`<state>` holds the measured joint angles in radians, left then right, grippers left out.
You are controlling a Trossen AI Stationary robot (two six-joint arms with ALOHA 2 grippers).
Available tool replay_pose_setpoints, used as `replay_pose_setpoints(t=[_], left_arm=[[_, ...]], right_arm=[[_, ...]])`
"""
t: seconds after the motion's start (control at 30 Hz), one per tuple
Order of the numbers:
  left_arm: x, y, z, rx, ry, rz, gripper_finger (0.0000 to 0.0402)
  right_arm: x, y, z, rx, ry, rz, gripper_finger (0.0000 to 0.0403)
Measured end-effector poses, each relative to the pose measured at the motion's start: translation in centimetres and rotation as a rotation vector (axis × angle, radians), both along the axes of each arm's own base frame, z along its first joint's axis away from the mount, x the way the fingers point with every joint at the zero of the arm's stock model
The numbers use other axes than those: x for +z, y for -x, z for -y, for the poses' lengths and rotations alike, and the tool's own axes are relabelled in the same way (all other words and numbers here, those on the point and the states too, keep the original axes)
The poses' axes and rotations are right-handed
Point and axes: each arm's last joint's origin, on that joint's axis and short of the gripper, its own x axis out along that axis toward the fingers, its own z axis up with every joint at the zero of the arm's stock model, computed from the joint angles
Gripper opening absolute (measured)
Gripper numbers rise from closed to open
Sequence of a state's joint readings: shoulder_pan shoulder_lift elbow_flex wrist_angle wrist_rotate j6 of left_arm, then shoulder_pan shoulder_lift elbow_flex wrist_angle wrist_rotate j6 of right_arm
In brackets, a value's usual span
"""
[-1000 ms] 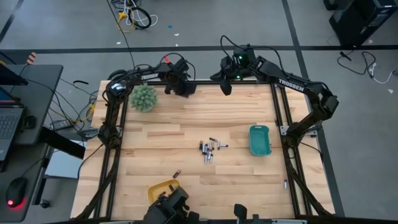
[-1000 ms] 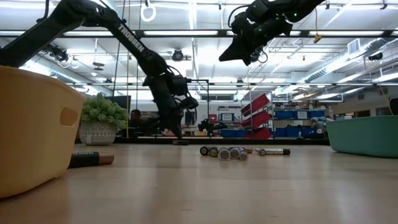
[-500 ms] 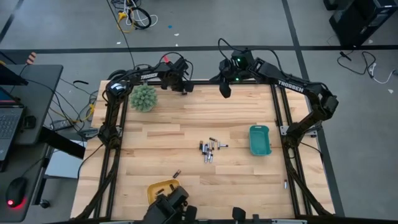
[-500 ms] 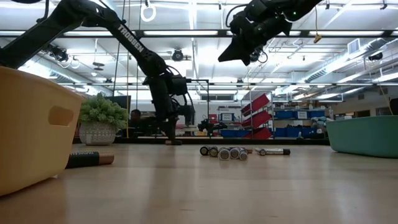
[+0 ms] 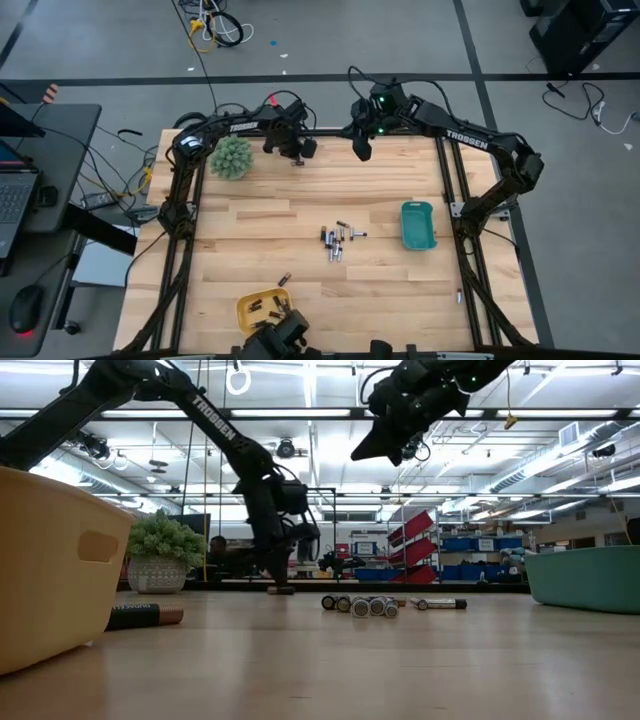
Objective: Sort batteries
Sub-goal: Put the black battery into the yellow bin
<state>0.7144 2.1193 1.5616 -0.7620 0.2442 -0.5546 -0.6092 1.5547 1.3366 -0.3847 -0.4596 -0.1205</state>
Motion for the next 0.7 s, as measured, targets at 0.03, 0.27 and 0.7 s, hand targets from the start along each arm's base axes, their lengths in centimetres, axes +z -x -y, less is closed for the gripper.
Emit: replay_pose_setpoints(t=[0.03,0.27,0.7], left_arm=[[0.0,-0.2,0.2,-0.011,0.011,0.01,0.0],[0.6,-0.8,1.1,-0.083,0.046,0.073,0.0],[14.4,-0.4,6.8,-0.302,-0.504,0.255,0.0]], right_arm=[[-0.2,-0.1,-0.3,0.015,0.008,-0.007,0.0],[-3.6,-0.8,-2.2,0.071,0.035,-0.062,0.0],[-4.8,-1.8,-3.7,0.014,0.074,-0.058,0.0]])
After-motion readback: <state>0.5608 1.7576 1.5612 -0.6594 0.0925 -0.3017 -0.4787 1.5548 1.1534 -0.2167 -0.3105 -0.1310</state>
